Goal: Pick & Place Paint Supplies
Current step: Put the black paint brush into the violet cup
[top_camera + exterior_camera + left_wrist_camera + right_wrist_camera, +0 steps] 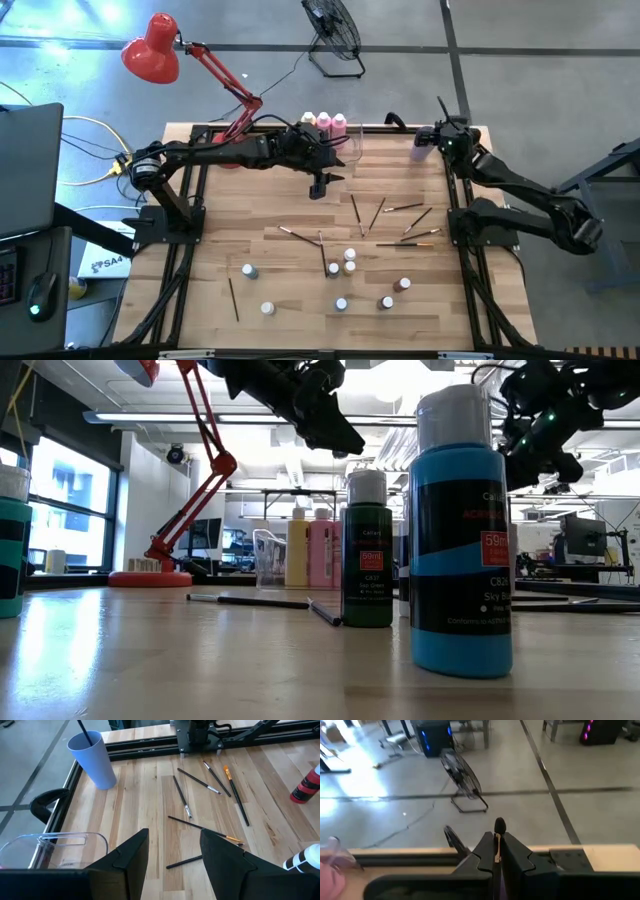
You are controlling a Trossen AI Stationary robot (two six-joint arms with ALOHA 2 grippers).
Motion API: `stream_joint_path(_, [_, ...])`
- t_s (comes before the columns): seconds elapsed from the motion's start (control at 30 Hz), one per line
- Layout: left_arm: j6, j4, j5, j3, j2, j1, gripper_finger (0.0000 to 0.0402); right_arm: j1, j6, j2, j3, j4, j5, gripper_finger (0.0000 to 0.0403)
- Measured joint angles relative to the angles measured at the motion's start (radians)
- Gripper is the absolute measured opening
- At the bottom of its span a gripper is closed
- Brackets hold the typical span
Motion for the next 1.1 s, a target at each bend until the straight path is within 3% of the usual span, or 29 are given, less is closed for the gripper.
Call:
stream_joint_path(0.43, [-0.003, 0.0, 0.0, 0.0, 0.0, 0.0, 0.0172, 0.0, 0.041, 0.061, 0.0, -0.023, 0.048, 0.001])
stream_joint_path(0.9, [-0.003, -0.011, 0.0, 0.0, 0.0, 0.0, 0.0172, 0.0, -0.039, 0.045, 0.0, -0.014, 0.078, 0.0113])
stream_joint_path(1.1, [-0.002, -0.02, -0.011, 0.0, 0.0, 0.0, 0.0172, 0.0, -0.069, -0.019, 0.0, 0.027, 0.026, 0.0135])
